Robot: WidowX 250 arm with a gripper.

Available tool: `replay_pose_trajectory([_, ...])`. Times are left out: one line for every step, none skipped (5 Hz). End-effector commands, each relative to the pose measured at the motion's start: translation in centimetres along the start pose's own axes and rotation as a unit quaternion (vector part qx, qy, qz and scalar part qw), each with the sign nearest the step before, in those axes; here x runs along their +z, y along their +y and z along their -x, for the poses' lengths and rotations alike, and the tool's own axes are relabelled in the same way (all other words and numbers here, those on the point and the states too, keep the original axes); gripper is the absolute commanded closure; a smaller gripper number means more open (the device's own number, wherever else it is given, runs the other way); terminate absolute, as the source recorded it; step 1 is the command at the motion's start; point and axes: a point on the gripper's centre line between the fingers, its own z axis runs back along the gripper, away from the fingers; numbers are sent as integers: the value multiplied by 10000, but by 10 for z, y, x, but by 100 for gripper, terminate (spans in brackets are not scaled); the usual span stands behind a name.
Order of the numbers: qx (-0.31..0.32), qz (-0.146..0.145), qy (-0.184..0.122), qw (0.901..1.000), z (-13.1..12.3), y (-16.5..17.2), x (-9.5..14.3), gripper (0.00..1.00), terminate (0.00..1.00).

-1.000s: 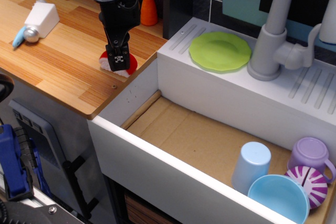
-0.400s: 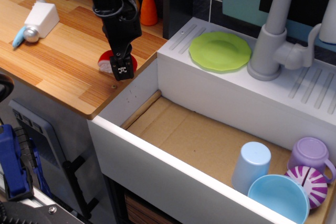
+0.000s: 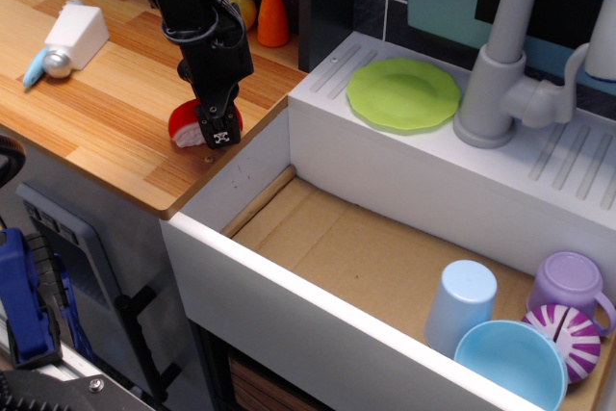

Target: Put sushi on plate

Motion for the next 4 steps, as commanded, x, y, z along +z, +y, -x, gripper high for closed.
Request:
replay_pose_trajectory([55,-187,-3,9998,-6,6,15,100,0])
replay_pose_trajectory([132,-315,195,9992,-27,8,42,100,0])
replay_pose_trajectory([513,-226,160,9983,-46,6,50,100,0])
replay_pose_trajectory([765,-339,30,9965,-71,2,47,100,0])
